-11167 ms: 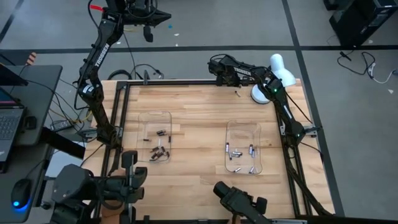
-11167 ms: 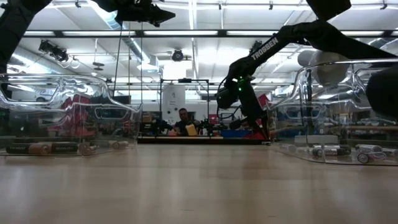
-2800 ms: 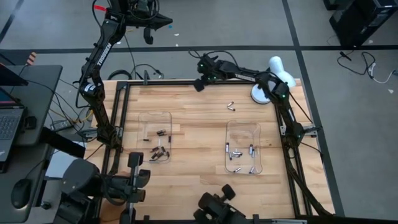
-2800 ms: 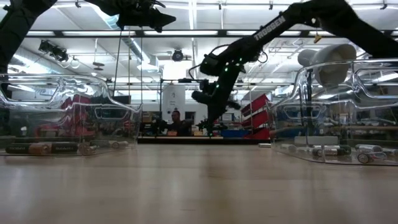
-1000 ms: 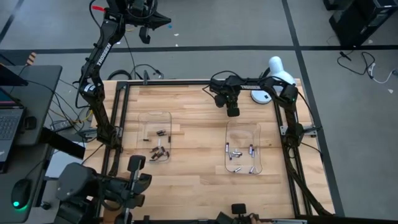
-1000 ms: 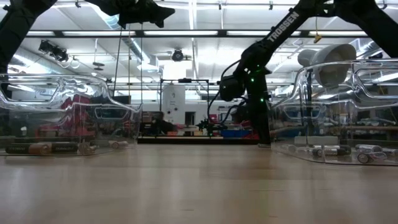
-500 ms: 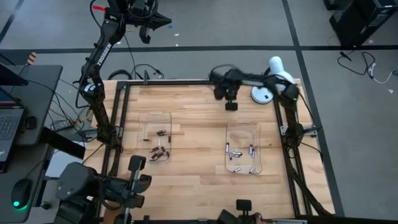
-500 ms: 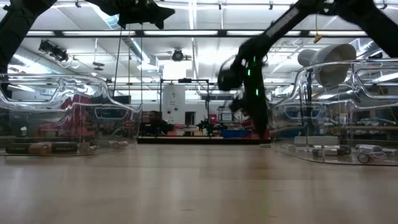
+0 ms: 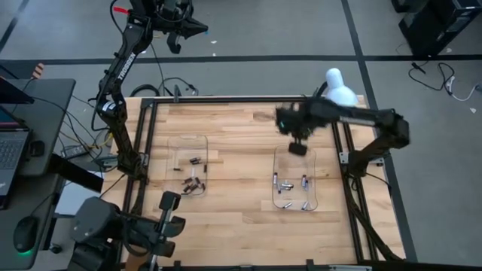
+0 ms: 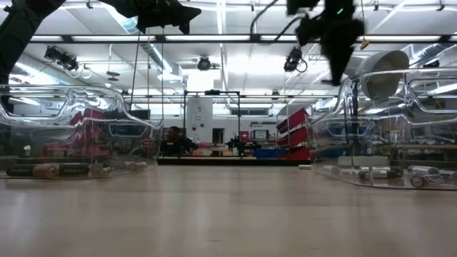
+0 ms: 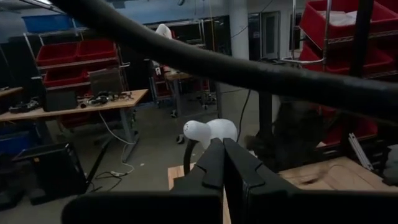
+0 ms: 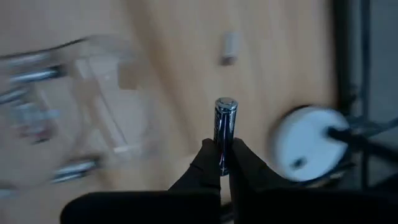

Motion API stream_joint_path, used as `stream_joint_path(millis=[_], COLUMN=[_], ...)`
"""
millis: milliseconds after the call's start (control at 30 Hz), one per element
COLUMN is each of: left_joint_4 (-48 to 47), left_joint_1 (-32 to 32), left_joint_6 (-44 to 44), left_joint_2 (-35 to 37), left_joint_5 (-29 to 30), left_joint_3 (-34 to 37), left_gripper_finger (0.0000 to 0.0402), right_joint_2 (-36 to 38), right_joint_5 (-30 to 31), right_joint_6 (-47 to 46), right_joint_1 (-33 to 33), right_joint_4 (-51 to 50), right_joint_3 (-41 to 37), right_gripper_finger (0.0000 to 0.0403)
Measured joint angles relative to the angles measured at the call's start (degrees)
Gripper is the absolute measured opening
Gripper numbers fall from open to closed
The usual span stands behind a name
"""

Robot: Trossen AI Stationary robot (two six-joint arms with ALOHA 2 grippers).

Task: Sort batteries
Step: Put the silver battery into the right transparent bin

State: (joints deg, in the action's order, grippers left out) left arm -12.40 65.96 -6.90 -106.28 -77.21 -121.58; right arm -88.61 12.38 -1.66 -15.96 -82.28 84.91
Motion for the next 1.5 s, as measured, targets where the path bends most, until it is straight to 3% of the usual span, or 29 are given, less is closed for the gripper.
stream_joint_path(millis=[200, 367, 600, 800, 1033, 1300, 1500], left_joint_4=[-0.25, -0.61, -0.81, -0.84, -0.72, -0.58, 1.84], left_joint_1=[-0.8, -1.4, -2.27, -2.65, -3.16, -3.43, -0.83], left_joint_6=[-0.27, -0.28, -0.28, -0.45, -1.79, -1.72, 0.1], left_joint_2=[0.0, 0.0, 0.0, 0.0, -0.02, -0.02, 0.0], left_joint_5=[0.42, 0.45, 0.46, 0.48, 0.52, -0.8, -1.57], left_joint_3=[0.0, 0.0, 0.0, 0.0, 0.0, 0.0, 0.0], left_gripper_finger=[0.0, 0.0, 0.0, 0.0, 0.0, 0.0, 0.0], right_joint_2=[4.75, 5.34, 5.24, 5.46, 5.18, -4.18, -13.85], right_joint_5=[-0.77, -3.62, -1.57, -1.06, 10.99, 10.56, 3.83], right_joint_6=[-18.17, -25.99, -35.17, -35.87, -30.43, -14.22, -7.16], right_joint_1=[13.74, 21.16, 24.04, 23.98, 17.22, 2.27, -6.84], right_joint_4=[3.56, 11.03, 14.57, 10.67, 7.29, 11.7, 14.37], right_joint_3=[-10.71, -18.1, -24.0, -20.94, -8.66, 5.99, 7.81], right_gripper_finger=[0.0002, 0.0002, 0.006, 0.0123, 0.0148, 0.0142, 0.0146])
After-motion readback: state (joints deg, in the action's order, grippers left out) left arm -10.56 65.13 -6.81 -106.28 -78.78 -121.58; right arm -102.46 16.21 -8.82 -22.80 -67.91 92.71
